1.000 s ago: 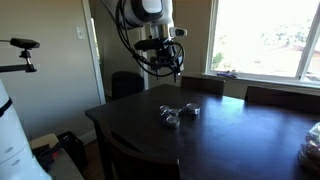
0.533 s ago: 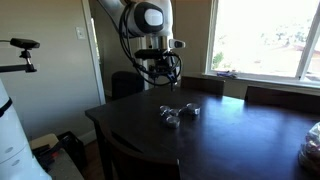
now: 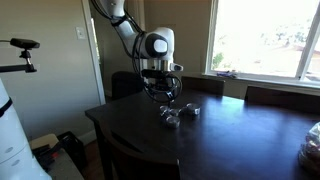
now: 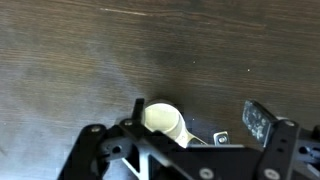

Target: Stack the cups

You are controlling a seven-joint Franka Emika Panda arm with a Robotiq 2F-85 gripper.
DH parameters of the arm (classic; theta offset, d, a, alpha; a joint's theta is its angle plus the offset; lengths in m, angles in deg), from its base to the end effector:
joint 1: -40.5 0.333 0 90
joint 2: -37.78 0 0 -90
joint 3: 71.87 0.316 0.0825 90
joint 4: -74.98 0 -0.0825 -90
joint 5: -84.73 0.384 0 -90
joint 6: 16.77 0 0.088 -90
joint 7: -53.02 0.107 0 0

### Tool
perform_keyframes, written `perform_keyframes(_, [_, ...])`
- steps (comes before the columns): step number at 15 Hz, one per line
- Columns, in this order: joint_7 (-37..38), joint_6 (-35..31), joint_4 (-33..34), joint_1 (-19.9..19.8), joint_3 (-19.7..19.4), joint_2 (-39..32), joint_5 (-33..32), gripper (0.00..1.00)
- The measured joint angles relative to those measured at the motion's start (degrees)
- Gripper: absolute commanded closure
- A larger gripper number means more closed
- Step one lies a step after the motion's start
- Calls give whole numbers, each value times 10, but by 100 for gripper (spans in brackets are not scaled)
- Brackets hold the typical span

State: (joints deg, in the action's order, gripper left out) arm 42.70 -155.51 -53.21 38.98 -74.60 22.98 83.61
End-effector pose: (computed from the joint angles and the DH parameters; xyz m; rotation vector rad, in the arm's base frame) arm 0.5359 -0.0401 0.2474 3.1185 0.1908 -0.1195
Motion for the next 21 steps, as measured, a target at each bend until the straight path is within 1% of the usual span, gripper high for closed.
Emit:
perform_keyframes(5, [-3,-1,51,0,9,-67,0,0])
perform_keyframes(13, [-4,-1,64,-1,9,-73,0,0])
perform_keyframes(16, [17,-2,88,0,10,-90,0,0])
perform_keyframes(21, [62,-2,158,0,13,-143,6,0])
